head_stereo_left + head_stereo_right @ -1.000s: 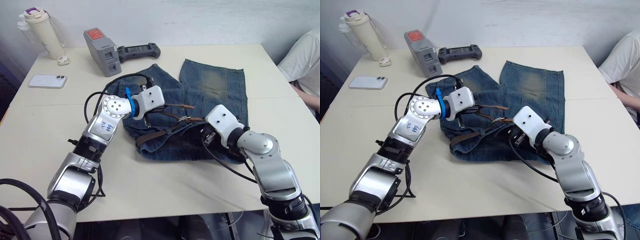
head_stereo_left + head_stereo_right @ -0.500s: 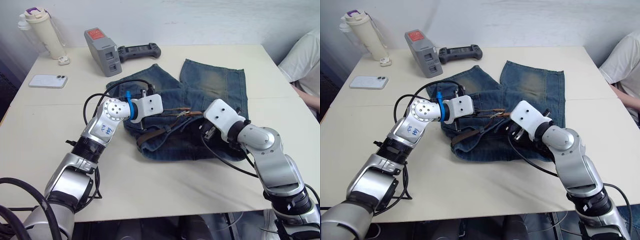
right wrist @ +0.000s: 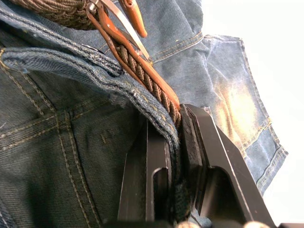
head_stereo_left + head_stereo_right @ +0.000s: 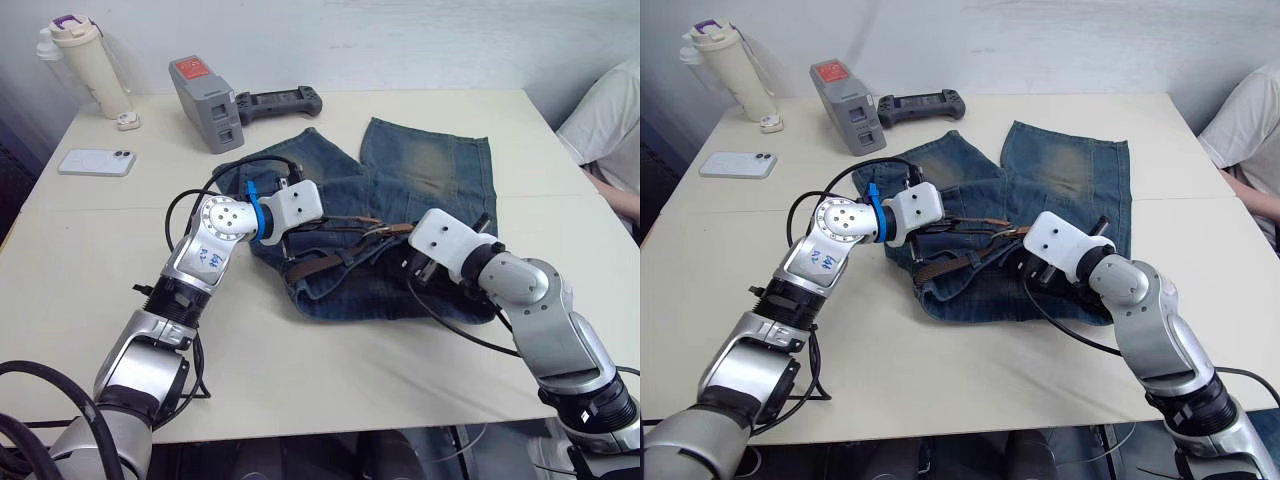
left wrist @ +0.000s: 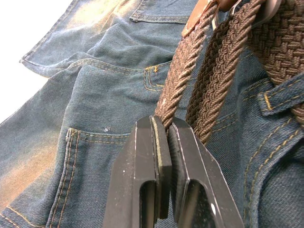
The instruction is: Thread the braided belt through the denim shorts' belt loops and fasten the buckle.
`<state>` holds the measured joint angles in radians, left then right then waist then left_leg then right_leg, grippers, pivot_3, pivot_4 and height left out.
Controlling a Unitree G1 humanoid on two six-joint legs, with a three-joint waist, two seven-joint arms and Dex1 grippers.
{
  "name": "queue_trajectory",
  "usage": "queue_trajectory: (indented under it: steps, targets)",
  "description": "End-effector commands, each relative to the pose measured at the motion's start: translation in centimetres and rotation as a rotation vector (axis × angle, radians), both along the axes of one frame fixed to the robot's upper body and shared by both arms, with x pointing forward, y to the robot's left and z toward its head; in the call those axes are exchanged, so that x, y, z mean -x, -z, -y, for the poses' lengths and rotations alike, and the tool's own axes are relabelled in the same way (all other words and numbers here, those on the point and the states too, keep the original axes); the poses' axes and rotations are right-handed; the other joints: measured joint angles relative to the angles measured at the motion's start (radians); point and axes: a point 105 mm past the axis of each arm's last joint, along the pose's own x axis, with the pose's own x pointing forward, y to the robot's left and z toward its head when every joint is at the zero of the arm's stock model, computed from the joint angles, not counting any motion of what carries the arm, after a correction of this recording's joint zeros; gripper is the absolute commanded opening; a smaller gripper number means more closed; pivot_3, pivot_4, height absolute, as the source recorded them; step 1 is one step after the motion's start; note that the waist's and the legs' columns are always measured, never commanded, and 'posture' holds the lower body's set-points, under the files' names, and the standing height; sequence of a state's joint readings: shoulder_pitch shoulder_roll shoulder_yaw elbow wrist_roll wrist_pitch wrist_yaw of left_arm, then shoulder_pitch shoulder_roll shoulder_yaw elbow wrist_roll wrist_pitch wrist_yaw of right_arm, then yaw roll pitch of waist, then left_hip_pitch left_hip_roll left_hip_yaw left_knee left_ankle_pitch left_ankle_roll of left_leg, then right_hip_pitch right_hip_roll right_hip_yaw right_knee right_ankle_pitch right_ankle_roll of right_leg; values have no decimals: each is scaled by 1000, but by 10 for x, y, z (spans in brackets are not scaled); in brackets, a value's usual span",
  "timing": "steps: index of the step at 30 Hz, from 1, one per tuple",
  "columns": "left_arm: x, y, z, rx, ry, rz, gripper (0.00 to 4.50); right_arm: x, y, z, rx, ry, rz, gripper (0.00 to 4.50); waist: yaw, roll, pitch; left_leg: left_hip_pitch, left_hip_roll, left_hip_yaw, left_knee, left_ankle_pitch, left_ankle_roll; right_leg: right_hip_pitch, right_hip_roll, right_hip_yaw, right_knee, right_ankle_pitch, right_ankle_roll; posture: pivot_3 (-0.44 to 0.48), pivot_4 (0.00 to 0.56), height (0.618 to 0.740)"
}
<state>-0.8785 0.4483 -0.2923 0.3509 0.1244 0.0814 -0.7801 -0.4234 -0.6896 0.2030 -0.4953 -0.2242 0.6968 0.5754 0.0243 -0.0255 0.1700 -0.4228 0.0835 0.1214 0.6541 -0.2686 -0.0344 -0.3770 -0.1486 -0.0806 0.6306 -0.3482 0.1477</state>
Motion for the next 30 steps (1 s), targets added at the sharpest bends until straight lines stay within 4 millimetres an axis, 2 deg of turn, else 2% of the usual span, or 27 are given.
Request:
queue_trajectory:
  steps: [1,13,17,21,30]
  targets:
    - [2,-10,-3,-33,11,77,0,-3,-20,9,28,44,86,16,0,0,0,0,0,0,0,0,0,0,0,0,0,0,0,0,150,740]
    - [-1,-6,-5,-128,15,147,0,-3,-44,1,13,27,161,16,-1,0,0,0,0,0,0,0,0,0,0,0,0,0,0,0,150,740]
    - [-1,-10,1,-125,30,163,0,-3,-49,-1,56,17,184,16,0,0,0,0,0,0,0,0,0,0,0,0,0,0,0,0,150,740]
    - [-1,-17,7,-119,47,183,0,-3,-49,-4,103,4,195,16,0,0,0,0,0,0,0,0,0,0,0,0,0,0,0,0,150,740]
    - [2,-40,18,-101,83,252,0,-7,-35,2,216,20,203,16,0,0,0,0,0,0,0,0,0,0,0,0,0,0,0,0,150,740]
